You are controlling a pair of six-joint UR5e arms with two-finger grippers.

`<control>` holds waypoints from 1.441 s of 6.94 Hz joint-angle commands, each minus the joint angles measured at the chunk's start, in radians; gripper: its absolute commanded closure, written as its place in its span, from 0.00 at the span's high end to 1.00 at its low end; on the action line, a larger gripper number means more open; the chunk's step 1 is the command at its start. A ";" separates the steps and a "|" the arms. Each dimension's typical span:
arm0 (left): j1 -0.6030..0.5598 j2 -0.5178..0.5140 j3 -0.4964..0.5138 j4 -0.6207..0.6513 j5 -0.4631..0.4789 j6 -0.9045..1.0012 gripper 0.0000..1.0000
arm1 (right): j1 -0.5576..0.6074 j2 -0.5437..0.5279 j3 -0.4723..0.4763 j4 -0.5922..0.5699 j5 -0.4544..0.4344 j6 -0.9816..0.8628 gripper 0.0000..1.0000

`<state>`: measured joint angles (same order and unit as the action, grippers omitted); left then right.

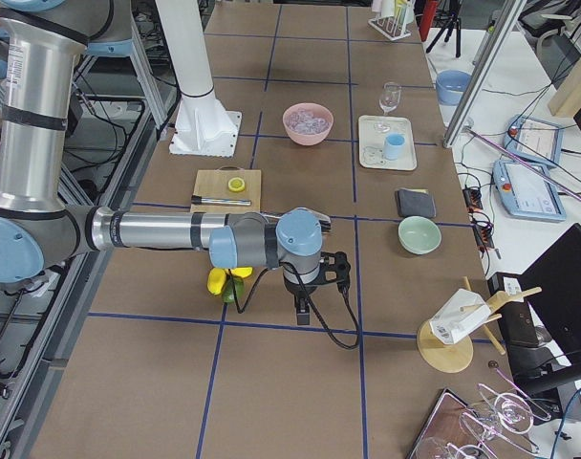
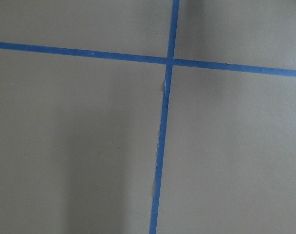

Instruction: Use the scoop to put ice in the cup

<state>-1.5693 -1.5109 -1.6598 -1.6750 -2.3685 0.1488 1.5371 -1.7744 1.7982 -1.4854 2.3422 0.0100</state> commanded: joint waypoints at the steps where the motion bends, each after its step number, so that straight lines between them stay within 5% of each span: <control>1: 0.000 -0.002 -0.002 -0.003 0.000 0.000 1.00 | 0.000 0.001 0.003 0.001 0.000 -0.001 1.00; 4: 0.023 -0.058 0.000 -0.134 0.000 -0.005 1.00 | -0.018 0.082 -0.008 -0.004 0.005 0.013 1.00; 7: 0.109 -0.170 0.099 -0.433 0.002 -0.009 1.00 | -0.032 0.168 -0.075 -0.003 0.017 0.013 1.00; 10: 0.295 -0.173 0.089 -0.601 0.002 -0.109 1.00 | -0.161 0.228 -0.100 0.001 0.008 0.025 1.00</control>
<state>-1.3741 -1.6813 -1.5698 -2.1952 -2.3682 0.1133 1.4385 -1.5836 1.7054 -1.4854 2.3554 0.0267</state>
